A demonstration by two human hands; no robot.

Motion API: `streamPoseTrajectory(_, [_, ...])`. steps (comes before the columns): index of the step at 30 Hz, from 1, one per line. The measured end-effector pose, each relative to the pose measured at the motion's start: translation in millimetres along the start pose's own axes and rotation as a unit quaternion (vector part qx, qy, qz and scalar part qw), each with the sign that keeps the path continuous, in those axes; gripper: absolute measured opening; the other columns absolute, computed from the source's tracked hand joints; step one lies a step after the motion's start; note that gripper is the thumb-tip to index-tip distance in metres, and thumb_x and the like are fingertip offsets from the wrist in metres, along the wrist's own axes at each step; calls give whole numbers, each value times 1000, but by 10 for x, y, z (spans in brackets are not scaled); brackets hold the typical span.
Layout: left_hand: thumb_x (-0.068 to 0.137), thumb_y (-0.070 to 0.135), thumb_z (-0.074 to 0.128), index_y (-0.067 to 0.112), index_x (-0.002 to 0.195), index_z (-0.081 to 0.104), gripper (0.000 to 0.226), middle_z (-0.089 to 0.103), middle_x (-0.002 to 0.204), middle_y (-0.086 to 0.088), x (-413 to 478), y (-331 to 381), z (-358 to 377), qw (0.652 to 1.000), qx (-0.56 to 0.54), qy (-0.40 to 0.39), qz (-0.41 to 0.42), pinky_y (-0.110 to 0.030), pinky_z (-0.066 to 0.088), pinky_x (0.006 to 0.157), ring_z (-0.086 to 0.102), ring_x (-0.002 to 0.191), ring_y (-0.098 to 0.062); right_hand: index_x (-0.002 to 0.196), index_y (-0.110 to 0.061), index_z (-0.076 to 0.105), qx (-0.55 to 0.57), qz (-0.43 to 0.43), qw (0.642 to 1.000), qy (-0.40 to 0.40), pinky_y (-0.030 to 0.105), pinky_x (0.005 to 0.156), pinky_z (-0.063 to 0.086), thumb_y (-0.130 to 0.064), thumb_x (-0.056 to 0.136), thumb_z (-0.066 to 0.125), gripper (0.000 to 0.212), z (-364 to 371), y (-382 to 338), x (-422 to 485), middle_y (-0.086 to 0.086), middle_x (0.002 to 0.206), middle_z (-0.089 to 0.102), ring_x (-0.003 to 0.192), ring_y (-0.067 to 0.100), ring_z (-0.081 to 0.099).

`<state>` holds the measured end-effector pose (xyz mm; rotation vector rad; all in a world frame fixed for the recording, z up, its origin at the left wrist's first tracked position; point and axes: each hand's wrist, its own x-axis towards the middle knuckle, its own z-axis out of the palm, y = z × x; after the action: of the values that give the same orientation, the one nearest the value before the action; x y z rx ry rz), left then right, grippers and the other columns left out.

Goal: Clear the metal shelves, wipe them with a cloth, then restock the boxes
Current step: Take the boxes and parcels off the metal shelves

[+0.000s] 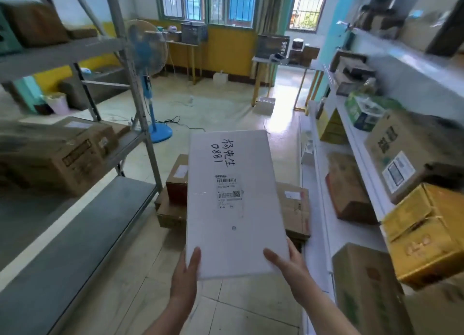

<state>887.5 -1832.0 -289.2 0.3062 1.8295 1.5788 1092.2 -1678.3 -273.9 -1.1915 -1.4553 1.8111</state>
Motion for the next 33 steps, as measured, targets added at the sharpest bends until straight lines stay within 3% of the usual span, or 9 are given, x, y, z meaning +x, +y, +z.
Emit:
streamPoseTrajectory(6, [98, 43, 57, 21, 128, 57, 37, 68, 111, 4, 268, 25, 843, 996, 49, -75, -13, -27, 48, 75, 63, 99, -11, 136, -28, 55, 45, 26, 995, 84, 41, 98, 56, -52, 52, 94, 96, -696, 195, 105, -6, 117, 75, 107, 17, 71])
streamPoseTrajectory(11, [94, 48, 60, 17, 137, 58, 53, 67, 125, -2, 756, -105, 1365, 989, 80, -123, -31, -41, 46, 105, 62, 115, -22, 138, -28, 49, 54, 56, 988, 133, 31, 95, 52, -49, 63, 94, 90, -1054, 307, 542, -5, 123, 69, 111, 14, 65])
streamPoseTrajectory(15, [85, 58, 64, 15, 140, 56, 70, 66, 130, -2, 1461, -114, 1926, 981, 107, -151, -54, -46, 42, 113, 60, 122, -22, 136, -26, 50, 42, 80, 981, 172, 32, 96, 48, -36, 72, 86, 74, -1335, 319, 1267, -9, 117, 68, 106, 10, 64])
streamPoseTrajectory(17, [74, 77, 67, 18, 138, 58, 88, 68, 127, 4, 1902, -187, 2152, 977, 121, -168, -58, -47, 43, 112, 62, 120, -18, 133, -25, 51, 41, 100, 976, 187, 35, 99, 48, -30, 76, 86, 67, -1411, 285, 1594, -7, 115, 68, 106, 15, 64])
streamPoseTrajectory(21, [63, 88, 59, 18, 136, 58, 101, 69, 124, 4, 2680, -55, 2597, 966, 147, -196, -78, -47, 45, 109, 65, 115, -17, 130, -25, 55, 49, 133, 967, 214, 47, 107, 50, -62, 46, 95, 100, -1556, 151, 2275, -1, 119, 71, 112, 23, 67])
streamPoseTrajectory(24, [64, 91, 60, 20, 142, 53, 106, 67, 129, 5, 3193, 100, 2918, 957, 164, -220, -98, -48, 44, 111, 63, 118, -17, 135, -19, 53, 61, 147, 963, 217, 50, 107, 49, -46, 61, 91, 87, -1663, -4, 2767, 1, 120, 70, 113, 24, 66])
streamPoseTrajectory(28, [73, 82, 59, 22, 136, 56, 87, 68, 123, 4, 3576, 390, 3364, 946, 187, -245, -104, -46, 47, 106, 65, 112, -17, 131, -23, 55, 70, 167, 956, 232, 45, 104, 52, -50, 62, 93, 83, -1826, -97, 3242, -1, 119, 71, 111, 21, 67])
streamPoseTrajectory(31, [85, 72, 58, 23, 133, 59, 68, 69, 121, 6, 3862, 423, 3738, 940, 204, -249, -116, -42, 47, 104, 65, 110, -14, 128, -22, 55, 84, 187, 952, 227, 27, 87, 54, -26, 83, 83, 54, -2056, -102, 3680, -2, 117, 70, 106, 14, 66])
streamPoseTrajectory(33, [88, 67, 58, 25, 129, 59, 59, 69, 121, 5, 4131, 288, 3990, 933, 214, -249, -150, -43, 47, 104, 65, 109, -14, 127, -22, 55, 88, 199, 951, 219, 22, 80, 51, -18, 86, 79, 47, -2266, -5, 4059, -4, 114, 70, 104, 12, 66])
